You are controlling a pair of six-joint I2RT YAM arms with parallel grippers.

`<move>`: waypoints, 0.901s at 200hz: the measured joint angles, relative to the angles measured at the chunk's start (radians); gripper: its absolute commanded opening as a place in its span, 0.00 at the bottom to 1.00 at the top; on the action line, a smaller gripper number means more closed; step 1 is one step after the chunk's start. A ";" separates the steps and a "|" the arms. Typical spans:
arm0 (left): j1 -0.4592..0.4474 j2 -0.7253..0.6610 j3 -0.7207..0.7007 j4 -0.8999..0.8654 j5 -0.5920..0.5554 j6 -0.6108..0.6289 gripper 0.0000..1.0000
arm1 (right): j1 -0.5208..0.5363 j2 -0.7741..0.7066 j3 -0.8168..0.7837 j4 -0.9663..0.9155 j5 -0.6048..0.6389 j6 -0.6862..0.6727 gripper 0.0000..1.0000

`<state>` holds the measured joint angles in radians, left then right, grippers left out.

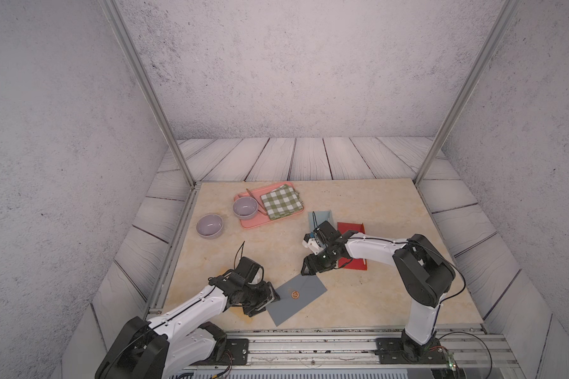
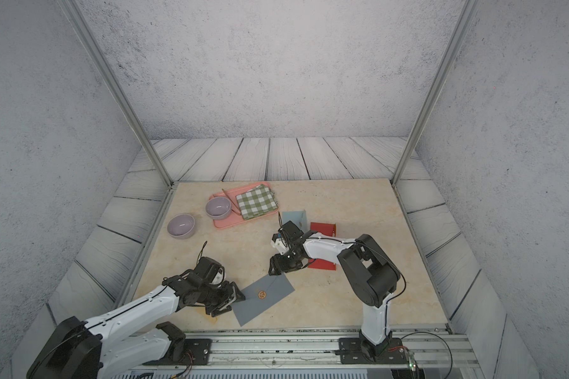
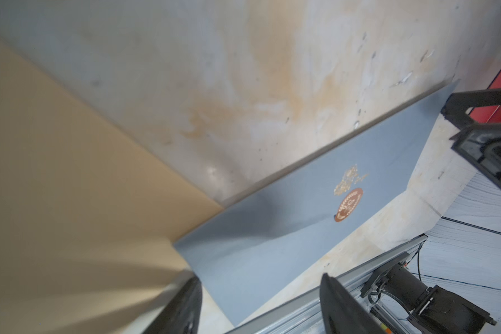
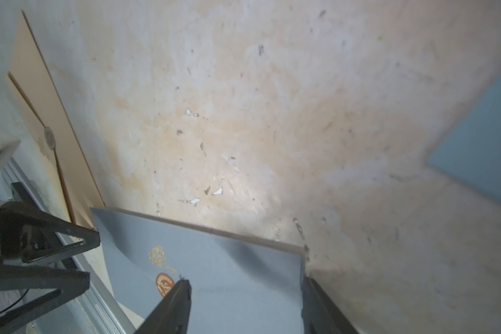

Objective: Open the envelope
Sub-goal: Adjust the envelope at the center of the board.

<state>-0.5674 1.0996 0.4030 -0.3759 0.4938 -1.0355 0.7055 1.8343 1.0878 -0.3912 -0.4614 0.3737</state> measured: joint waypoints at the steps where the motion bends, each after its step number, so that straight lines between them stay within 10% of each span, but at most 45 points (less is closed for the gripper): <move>1: 0.000 0.003 0.001 0.001 0.000 0.000 0.69 | -0.001 -0.002 -0.003 0.002 0.001 0.001 0.64; 105: 0.010 0.605 0.507 0.064 0.045 0.198 0.70 | -0.073 -0.325 -0.359 0.039 0.079 0.204 0.68; 180: 0.113 0.549 0.552 0.003 -0.085 0.314 0.70 | -0.056 -0.446 -0.383 -0.121 0.134 0.189 0.72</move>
<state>-0.4545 1.6489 0.9550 -0.3733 0.4091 -0.7216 0.6498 1.3880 0.7048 -0.5121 -0.3275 0.5629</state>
